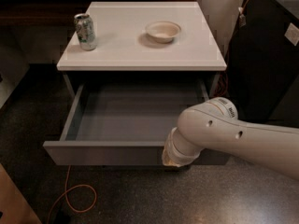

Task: Close top drawer

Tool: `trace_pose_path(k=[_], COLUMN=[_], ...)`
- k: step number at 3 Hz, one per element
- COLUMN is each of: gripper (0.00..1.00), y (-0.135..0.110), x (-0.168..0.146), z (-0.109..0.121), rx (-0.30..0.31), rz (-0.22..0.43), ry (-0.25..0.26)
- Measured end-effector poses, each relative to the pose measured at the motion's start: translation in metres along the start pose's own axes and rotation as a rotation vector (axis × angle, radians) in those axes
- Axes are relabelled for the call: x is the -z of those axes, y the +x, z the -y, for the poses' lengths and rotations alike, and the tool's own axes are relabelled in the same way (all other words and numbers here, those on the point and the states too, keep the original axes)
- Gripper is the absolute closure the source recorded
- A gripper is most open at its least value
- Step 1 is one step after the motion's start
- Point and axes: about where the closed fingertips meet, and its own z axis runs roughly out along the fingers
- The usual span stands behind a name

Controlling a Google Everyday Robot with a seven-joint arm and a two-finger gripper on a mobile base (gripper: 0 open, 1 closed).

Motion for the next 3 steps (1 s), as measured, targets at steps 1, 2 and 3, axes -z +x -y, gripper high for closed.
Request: trace_pose_path(k=[1,2,3], gripper=[1.00,1.00,1.00], y=[0.000,-0.002,-0.002], x=[0.000,-0.002,-0.006], z=[0.036,0.066,0.096], rx=[-0.027,-0.035,-0.041], rz=[0.023,0.038,0.052], ry=[0.053,0.081,0.098])
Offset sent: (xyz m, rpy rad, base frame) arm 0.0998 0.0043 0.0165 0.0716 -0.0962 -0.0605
